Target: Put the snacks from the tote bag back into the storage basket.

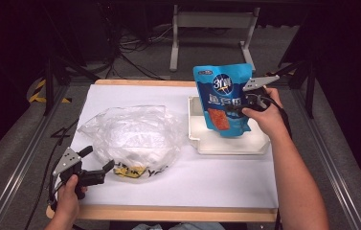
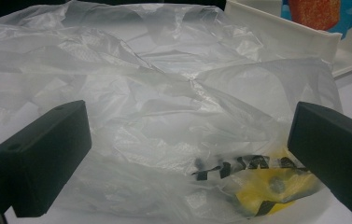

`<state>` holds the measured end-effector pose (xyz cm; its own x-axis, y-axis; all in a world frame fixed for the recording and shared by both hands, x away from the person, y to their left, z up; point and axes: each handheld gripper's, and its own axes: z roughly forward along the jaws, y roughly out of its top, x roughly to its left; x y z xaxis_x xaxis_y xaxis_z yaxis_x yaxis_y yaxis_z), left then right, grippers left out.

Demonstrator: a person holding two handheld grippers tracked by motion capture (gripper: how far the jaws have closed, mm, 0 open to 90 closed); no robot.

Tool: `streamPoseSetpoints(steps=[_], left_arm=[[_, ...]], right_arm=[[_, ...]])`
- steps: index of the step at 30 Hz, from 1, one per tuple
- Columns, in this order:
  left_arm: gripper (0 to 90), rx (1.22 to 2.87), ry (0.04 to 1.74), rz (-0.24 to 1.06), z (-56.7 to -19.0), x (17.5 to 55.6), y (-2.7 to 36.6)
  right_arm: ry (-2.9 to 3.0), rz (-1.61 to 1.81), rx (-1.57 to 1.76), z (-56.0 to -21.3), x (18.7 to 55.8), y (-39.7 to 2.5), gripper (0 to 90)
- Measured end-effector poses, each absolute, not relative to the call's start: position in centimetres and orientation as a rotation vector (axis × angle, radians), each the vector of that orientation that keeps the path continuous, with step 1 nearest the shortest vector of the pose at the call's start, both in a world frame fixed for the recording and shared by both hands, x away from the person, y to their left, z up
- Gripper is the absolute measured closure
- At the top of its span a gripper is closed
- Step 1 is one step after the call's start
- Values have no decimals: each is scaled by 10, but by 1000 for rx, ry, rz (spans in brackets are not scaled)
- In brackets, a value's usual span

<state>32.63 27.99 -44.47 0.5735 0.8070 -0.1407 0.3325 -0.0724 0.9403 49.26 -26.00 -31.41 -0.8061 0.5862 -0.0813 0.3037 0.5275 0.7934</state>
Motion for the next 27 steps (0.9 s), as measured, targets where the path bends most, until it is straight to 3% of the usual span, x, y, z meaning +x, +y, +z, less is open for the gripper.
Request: streamPoseSetpoints(steps=[27], left_arm=[[3,1642,986,506,-446,326,283]], right_arm=[[2501,1071,739,-321,498,-273,532]])
